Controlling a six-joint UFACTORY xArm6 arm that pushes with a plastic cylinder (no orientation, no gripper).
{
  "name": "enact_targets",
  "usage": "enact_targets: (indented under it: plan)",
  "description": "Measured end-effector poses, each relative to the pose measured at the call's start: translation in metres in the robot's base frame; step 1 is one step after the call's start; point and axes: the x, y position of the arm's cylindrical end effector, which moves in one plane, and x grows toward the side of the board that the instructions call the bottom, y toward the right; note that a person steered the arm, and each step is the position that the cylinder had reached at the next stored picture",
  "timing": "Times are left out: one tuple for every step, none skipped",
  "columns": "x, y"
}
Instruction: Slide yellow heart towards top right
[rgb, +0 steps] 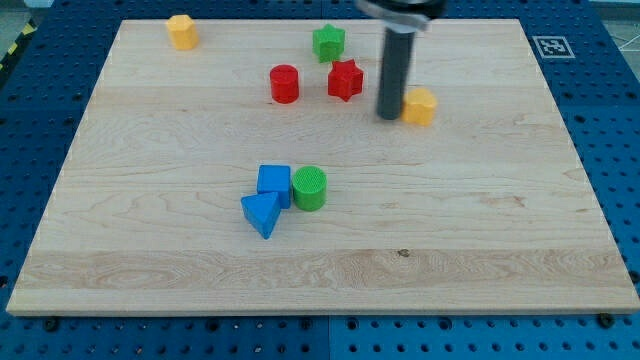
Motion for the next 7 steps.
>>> enact_targets:
  plan:
    - [0.001, 0.030]
    - [0.001, 0.031]
    - [0.004, 0.039]
    - [0.004, 0.056]
    - [-0.016, 0.090]
    - [-0.007, 0.079]
    - [0.026, 0.073]
